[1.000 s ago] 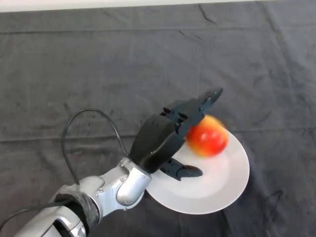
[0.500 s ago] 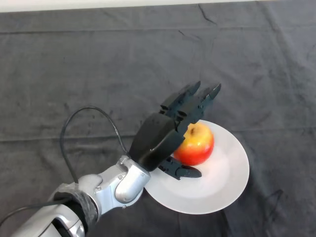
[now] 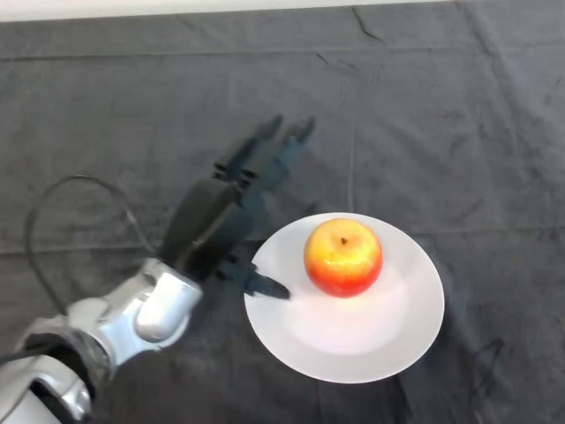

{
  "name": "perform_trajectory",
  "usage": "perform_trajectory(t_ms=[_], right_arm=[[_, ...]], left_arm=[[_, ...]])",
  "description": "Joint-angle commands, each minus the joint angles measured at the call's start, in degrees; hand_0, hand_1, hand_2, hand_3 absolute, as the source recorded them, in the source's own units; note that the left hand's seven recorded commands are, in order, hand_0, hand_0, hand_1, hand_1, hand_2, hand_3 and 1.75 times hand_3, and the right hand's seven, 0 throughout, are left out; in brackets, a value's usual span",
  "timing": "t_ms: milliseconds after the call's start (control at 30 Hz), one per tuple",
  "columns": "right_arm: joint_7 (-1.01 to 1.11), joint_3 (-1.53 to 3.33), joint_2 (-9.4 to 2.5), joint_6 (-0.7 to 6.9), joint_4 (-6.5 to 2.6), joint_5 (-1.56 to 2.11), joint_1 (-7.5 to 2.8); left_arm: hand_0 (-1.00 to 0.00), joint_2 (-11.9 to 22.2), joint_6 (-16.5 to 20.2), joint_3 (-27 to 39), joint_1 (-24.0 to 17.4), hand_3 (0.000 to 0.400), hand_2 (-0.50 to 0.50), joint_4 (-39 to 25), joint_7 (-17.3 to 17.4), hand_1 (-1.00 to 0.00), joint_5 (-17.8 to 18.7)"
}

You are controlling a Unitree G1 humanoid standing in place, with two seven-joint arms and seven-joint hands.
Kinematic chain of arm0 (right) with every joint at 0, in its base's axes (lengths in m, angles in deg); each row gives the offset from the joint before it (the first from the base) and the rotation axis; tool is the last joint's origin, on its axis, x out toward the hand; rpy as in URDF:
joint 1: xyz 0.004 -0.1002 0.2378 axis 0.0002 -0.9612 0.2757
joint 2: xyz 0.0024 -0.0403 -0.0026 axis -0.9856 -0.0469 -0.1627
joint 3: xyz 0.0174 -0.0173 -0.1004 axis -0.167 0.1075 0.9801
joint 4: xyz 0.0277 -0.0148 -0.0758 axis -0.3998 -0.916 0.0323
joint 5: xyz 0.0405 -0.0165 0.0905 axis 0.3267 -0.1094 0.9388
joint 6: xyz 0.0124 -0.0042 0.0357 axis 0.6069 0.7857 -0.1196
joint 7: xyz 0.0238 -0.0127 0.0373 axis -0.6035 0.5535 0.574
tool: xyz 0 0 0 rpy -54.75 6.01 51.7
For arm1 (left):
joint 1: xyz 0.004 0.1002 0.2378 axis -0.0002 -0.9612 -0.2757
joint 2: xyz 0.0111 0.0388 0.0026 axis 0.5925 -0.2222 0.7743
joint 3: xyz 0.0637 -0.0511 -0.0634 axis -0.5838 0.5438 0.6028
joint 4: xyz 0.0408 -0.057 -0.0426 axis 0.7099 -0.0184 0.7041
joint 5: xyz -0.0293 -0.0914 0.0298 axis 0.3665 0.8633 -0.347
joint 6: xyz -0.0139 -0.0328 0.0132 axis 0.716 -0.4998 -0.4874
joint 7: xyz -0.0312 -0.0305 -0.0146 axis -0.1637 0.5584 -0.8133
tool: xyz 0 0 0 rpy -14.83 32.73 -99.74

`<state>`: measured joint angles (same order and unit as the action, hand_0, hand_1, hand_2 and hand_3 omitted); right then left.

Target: Move the apple to the plate

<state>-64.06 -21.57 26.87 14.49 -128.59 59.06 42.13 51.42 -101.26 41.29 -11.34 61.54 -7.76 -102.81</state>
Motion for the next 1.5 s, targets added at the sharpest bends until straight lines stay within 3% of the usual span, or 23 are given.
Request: perform_trajectory(t_ms=[33, 533, 800, 1100, 1500], right_arm=[[0.3, -0.4, 1.35, -0.38, -1.15, 0.4, -1.67], [0.3, -0.41, 1.35, -0.38, -1.15, 0.39, -1.67], [0.3, -0.41, 1.34, -0.38, -1.14, 0.39, -1.68], [0.3, -0.41, 1.33, -0.38, -1.12, 0.38, -1.69], [0.28, -0.4, 1.29, -0.39, -1.05, 0.38, -1.72]], left_arm=[[0.0, 3.46, -0.99, 1.84, 0.43, 0.0, 0.0, 2.31, -1.04, 0.0, 1.49], [0.0, 7.3, -1.82, 9.61, -2.02, 0.0, 0.0, 5.19, -1.04, 0.0, 5.83], [0.0, 9.63, -2.64, 13.86, -3.82, 0.0, 0.0, 6.49, 0.71, 0.0, 9.04], [0.0, 11.4, -3.32, 20.75, -6.28, 0.0, 0.0, 7.92, 4.72, 0.0, 16.09], [0.0, 11.72, -1.64, 31.84, -9.1, 0.0, 0.0, 8.59, 11.04, 0.0, 27.98]])
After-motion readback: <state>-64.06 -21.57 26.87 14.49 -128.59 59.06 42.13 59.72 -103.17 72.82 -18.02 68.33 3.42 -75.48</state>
